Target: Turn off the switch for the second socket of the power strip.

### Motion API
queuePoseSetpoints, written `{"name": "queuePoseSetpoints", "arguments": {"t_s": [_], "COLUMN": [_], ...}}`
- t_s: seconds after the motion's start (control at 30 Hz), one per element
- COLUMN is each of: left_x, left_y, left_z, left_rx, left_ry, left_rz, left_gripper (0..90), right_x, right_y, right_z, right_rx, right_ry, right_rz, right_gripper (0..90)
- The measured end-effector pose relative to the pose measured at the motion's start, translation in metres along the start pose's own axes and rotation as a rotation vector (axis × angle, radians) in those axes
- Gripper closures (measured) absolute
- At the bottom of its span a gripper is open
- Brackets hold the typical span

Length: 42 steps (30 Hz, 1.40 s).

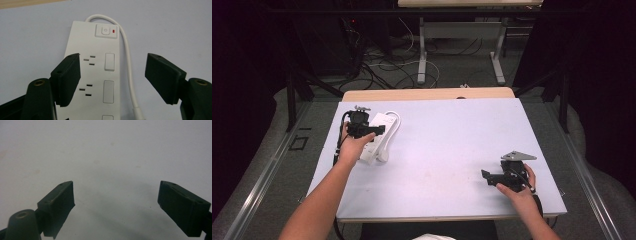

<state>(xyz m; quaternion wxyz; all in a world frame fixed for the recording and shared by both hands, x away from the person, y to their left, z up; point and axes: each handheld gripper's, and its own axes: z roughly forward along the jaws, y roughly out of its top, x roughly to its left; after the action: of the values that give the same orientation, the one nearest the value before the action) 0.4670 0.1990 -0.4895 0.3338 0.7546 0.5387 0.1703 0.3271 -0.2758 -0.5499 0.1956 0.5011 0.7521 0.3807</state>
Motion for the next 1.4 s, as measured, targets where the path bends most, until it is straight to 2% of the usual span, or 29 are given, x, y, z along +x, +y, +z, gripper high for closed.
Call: {"name": "queuePoseSetpoints", "arguments": {"t_s": [0.1,0.13,0.23,0.33,0.4,0.5,0.57,0.63,0.73,0.83,0.93,1.2,1.4], "left_x": [-0.001,-0.002,-0.004,-0.005,-0.006,-0.007,-0.007,-0.009,-0.012,-0.014,-0.015,-0.02,-0.023], "left_y": [-0.001,-0.001,-0.002,-0.002,-0.003,-0.003,-0.004,-0.005,-0.005,-0.006,-0.007,-0.012,-0.015], "left_z": [-0.002,-0.003,-0.004,-0.008,-0.01,-0.013,-0.015,-0.017,-0.021,-0.024,-0.027,-0.035,-0.04], "left_rx": [-0.003,0.0,-0.008,-0.006,-0.018,-0.014,-0.016,-0.029,-0.044,-0.059,-0.06,-0.07,-0.082], "left_ry": [-0.015,-0.018,-0.027,-0.039,-0.033,-0.055,-0.056,-0.062,-0.073,-0.063,-0.062,-0.086,-0.1], "left_rz": [0.001,-0.015,-0.03,-0.034,-0.019,-0.003,0.007,-0.007,-0.001,0.006,0.024,0.02,0.036], "left_gripper": [25.4,24.5,17.3,15.8,13.6,3.4,0.5,0.4,0.4,0.4,0.4,0.4,0.4], "right_x": [-0.001,-0.001,0.0,0.001,0.001,0.001,0.001,0.001,0.001,0.001,0.001,0.001,0.001], "right_y": [0.0,0.0,0.0,0.0,0.0,0.0,0.0,0.0,0.0,0.0,0.0,0.0,0.0], "right_z": [0.0,0.0,0.0,0.0,0.0,0.0,0.0,-0.001,-0.001,-0.001,-0.001,-0.001,-0.001], "right_rx": [-0.004,-0.005,0.002,-0.002,0.0,-0.002,0.0,-0.002,-0.002,0.0,-0.003,-0.005,-0.002], "right_ry": [-0.003,-0.003,-0.002,0.001,0.002,0.0,-0.002,-0.003,-0.004,-0.003,-0.003,-0.005,-0.005], "right_rz": [-0.001,0.0,0.005,-0.001,0.001,-0.002,0.0,-0.004,-0.004,-0.002,-0.002,-0.009,-0.006], "right_gripper": [13.3,13.3,13.4,13.4,13.4,13.4,13.4,13.4,13.4,13.4,13.4,13.4,13.5]}}
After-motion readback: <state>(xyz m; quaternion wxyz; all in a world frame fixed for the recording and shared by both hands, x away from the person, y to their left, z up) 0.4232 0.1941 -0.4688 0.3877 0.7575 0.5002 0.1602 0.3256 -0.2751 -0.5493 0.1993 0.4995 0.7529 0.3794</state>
